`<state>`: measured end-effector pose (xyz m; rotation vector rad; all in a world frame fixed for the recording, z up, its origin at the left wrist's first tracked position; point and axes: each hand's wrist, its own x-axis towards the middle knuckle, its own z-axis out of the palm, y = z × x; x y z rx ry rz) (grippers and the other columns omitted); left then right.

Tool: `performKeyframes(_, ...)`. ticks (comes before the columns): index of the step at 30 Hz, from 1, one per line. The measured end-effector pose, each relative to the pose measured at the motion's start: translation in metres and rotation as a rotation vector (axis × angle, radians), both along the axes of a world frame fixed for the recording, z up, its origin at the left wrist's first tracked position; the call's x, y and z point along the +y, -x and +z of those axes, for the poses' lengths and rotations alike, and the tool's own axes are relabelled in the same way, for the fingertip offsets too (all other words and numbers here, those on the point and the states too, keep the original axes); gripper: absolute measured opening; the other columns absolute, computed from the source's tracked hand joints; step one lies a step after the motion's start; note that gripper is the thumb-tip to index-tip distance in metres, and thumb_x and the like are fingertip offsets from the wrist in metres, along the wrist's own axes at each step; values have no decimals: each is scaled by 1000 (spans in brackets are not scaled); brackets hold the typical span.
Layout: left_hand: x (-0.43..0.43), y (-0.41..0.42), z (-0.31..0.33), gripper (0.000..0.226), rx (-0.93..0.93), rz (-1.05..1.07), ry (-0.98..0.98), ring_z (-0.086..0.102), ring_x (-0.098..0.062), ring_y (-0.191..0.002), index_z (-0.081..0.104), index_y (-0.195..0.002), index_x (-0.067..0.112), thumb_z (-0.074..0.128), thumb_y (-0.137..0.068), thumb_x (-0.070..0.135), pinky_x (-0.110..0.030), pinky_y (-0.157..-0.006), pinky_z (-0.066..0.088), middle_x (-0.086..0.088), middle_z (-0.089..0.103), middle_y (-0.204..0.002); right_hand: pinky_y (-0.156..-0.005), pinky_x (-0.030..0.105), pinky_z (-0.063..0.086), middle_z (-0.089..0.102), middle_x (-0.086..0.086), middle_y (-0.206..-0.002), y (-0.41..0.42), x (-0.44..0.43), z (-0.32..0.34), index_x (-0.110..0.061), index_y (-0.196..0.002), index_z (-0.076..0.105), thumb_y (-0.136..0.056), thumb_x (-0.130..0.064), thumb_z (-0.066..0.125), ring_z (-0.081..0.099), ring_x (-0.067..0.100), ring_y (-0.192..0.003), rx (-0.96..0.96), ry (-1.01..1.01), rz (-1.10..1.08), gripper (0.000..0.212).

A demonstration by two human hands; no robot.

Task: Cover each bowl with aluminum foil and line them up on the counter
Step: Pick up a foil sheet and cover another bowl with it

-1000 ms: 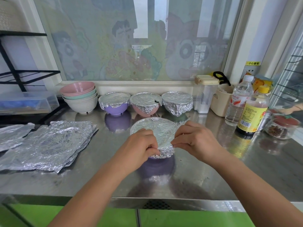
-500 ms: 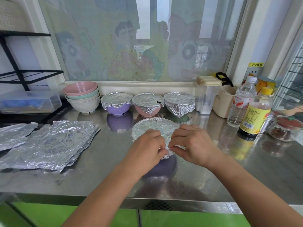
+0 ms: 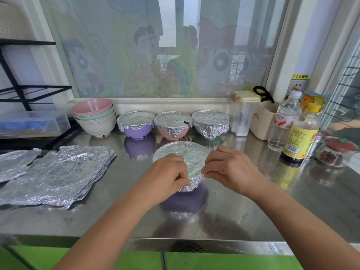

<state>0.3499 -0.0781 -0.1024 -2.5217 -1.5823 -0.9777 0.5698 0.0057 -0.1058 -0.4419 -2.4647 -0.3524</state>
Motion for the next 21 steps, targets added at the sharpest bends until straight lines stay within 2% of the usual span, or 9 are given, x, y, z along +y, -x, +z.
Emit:
performKeyframes(5,-4,0,-6,18,14,42,-30,50,-12,-78,68,-72,16,83,-68,24,-28,-67,43,9,54,-76,-66,30,40,64,-13,-85,11,-6,-1,-30,-80,70,-85,-34,64,59,17,-79,-9,-31,-17,9)
performKeyframes(9,-3,-4,-8,18,42,74,-69,53,-19,-74,65,-65,15,83,-68,16,-34,-61,48,4,56,-71,-62,31,39,63,-11,-82,19,-12,-1,-28,-79,70,-85,-33,61,58,18,-75,-12,-64,-20,11)
performKeyframes(13,-4,10,-5,16,44,72,-55,54,-19,-72,65,-63,14,81,-67,14,-32,-60,47,4,57,-70,-64,30,42,65,-10,-88,14,-5,-3,-30,-88,74,-85,-42,63,59,19,-79,-6,-32,-8,17)
performKeyframes(16,-4,20,-6,14,26,64,-47,55,-16,-71,66,-64,17,80,-66,19,-31,-61,45,6,58,-71,-61,32,46,65,-11,-87,11,1,-1,-30,-86,73,-86,-39,62,60,20,-79,-21,-31,-18,15)
performKeyframes(21,-6,25,-8,21,13,109,-60,56,-17,-72,68,-67,18,87,-60,21,-30,-62,48,5,59,-73,-67,30,37,63,-10,-86,20,-4,0,-26,-82,68,-84,-33,60,57,19,-79,-42,-69,-19,10)
